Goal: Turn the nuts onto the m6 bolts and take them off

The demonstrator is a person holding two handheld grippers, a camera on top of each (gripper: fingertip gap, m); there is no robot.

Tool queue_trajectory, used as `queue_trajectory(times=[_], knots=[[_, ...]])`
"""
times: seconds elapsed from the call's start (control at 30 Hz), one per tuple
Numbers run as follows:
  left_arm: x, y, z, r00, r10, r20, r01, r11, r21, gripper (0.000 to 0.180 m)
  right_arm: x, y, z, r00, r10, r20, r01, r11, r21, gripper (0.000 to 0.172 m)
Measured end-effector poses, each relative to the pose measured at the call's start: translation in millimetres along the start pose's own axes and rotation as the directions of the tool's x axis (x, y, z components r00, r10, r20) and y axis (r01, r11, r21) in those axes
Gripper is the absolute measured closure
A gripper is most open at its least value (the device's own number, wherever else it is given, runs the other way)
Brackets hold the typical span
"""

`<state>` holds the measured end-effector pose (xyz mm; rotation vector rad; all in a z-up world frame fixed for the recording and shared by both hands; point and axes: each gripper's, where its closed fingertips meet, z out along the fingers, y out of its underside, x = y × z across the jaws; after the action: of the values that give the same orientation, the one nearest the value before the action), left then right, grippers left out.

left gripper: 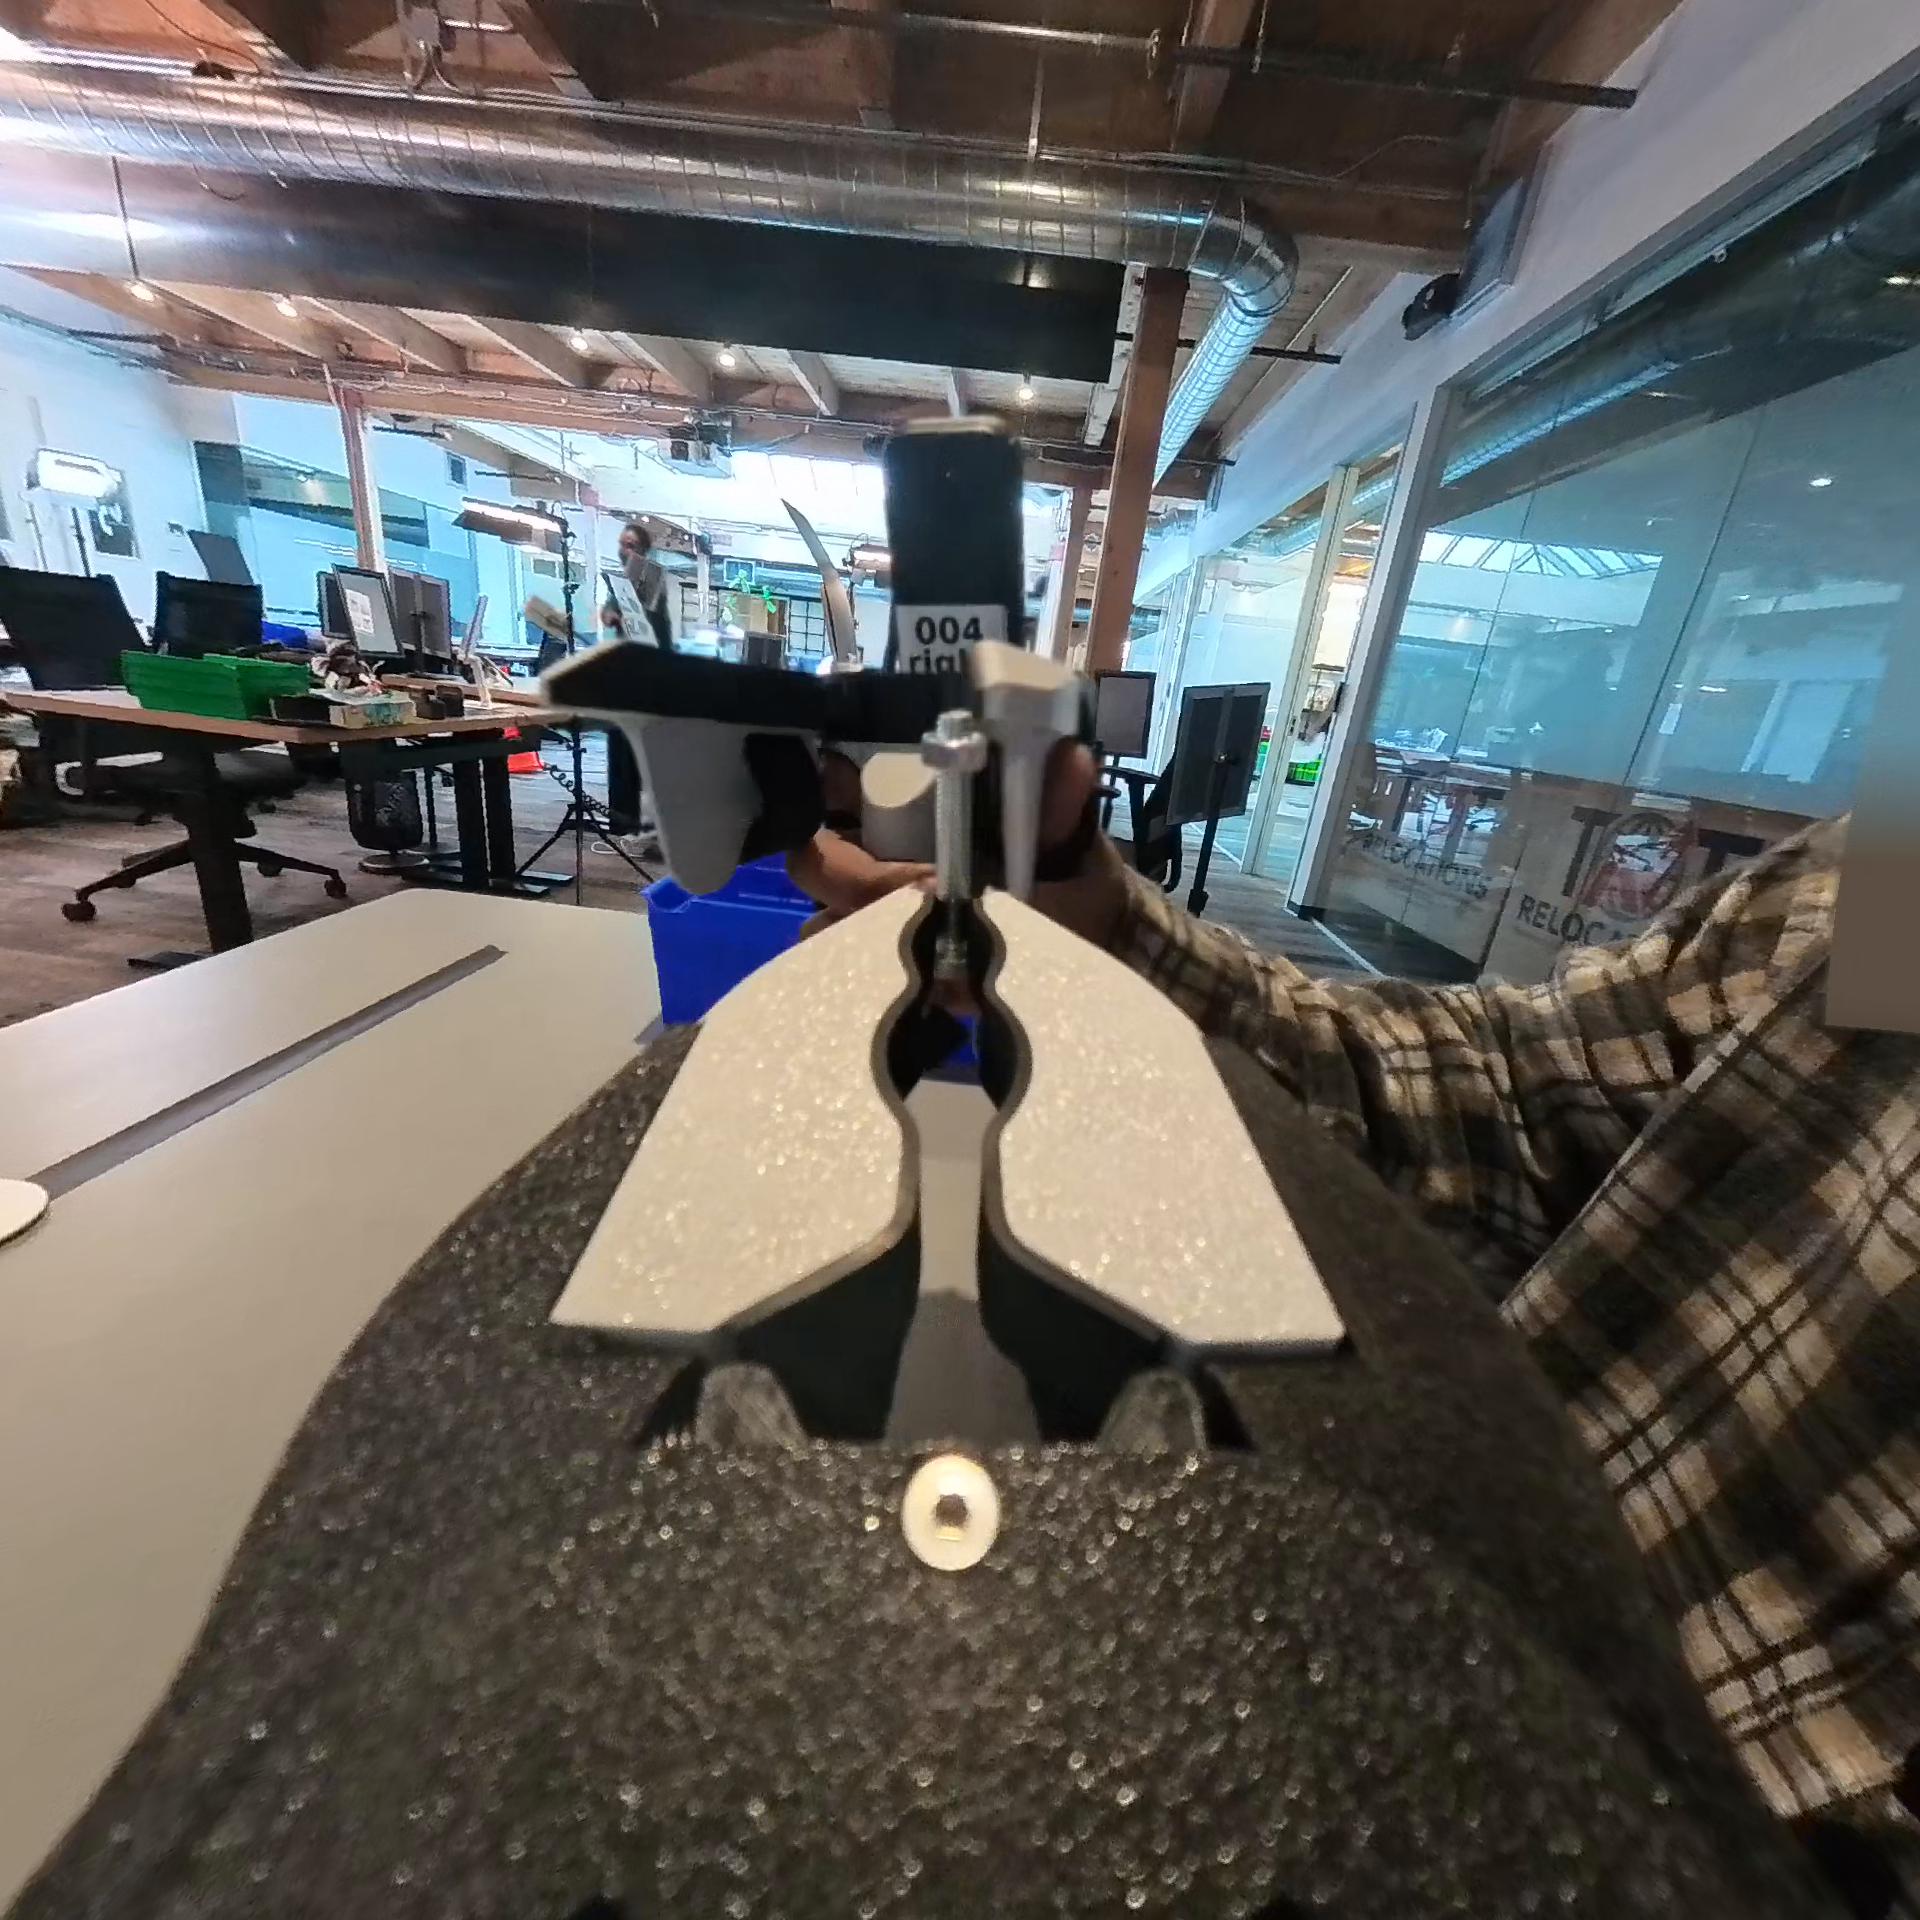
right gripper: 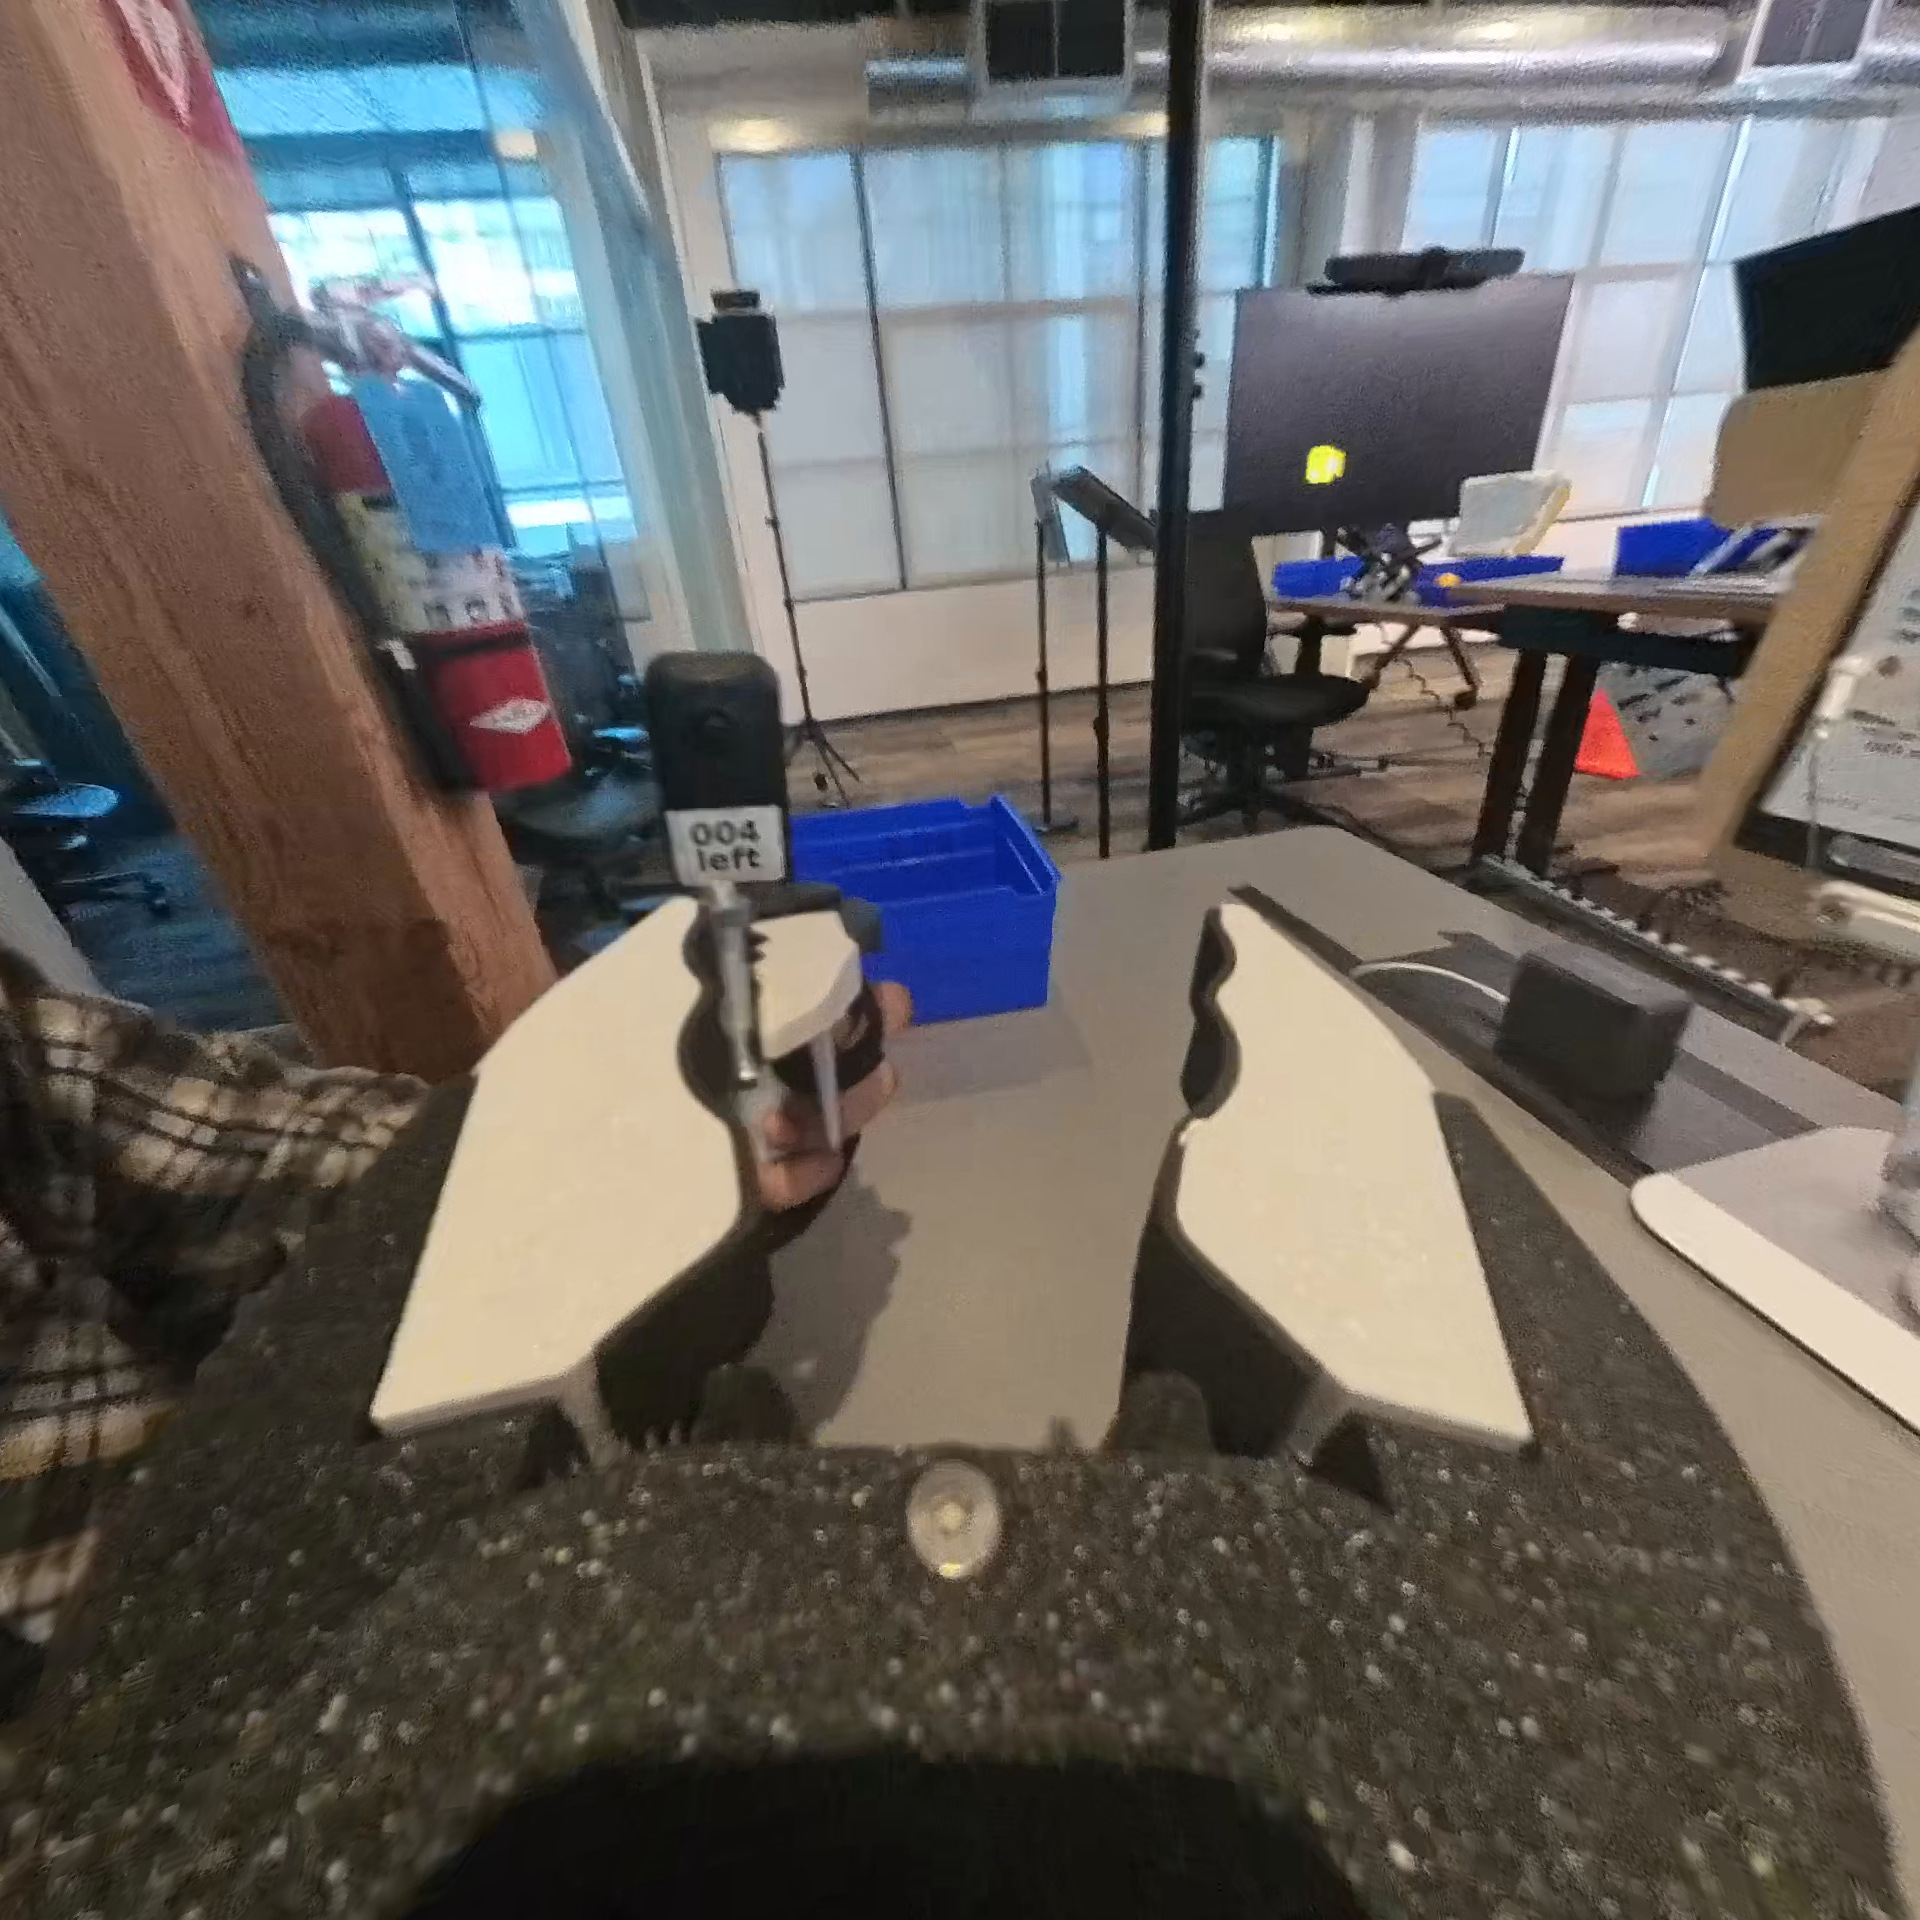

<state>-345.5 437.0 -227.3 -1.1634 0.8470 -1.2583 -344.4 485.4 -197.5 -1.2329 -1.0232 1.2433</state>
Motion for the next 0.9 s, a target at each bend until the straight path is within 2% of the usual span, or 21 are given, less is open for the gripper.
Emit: queue_trajectory(times=[0.13,0.27,0.33,0.43,0.57,0.63,0.73,0.8,0.9], knots=[[2.0,2.1,1.4,1.0,-0.001,-0.013,0.001,1.0,0.001,0.176,-12.9,7.1,18.2,0.998,-0.056,0.026,0.058,0.996,-0.062,0.084],[1.7,-0.8,-0.4,1.0,0.006,-0.006,-0.006,1.0,0.005,0.176,5.1,4.9,-3.7,1.0,-0.001,-0.018,0.0,1.0,-0.02,0.087],[1.9,0.7,1.5,1.0,0.007,-0.008,-0.007,1.0,-0.004,0.176,-11.9,0.9,6.6,0.999,-0.012,0.046,0.013,1.0,-0.012,0.084],[2.7,3.9,2.4,1.0,-0.006,-0.02,0.006,1.0,-0.003,0.176,-17.3,8.9,19.8,0.998,-0.041,0.05,0.044,0.997,-0.07,0.084],[3.3,-1.6,-0.5,1.0,0.007,-0.018,-0.007,1.0,0.01,0.176,5.0,8.1,-5.7,0.999,-0.009,-0.031,0.007,0.999,-0.042,0.087],[2.4,-0.4,0.4,1.0,0.007,-0.015,-0.007,1.0,0.002,0.176,-6.5,1.5,-3.6,1.0,-0.004,0.018,0.004,1.0,-0.01,0.086],[3.4,3.7,2.7,1.0,-0.006,-0.025,0.005,1.0,-0.003,0.176,-21.0,4.3,12.4,0.997,-0.026,0.066,0.028,0.999,-0.033,0.085],[3.6,4.5,3.0,1.0,0.006,-0.018,-0.006,1.0,-0.009,0.176,-7.6,11.0,9.4,0.999,-0.036,0.0,0.036,0.997,-0.072,0.084],[3.7,1.5,1.7,1.0,0.011,-0.019,-0.011,1.0,-0.003,0.176,2.5,6.3,-9.9,1.0,-0.007,-0.025,0.006,0.999,-0.032,0.088]])
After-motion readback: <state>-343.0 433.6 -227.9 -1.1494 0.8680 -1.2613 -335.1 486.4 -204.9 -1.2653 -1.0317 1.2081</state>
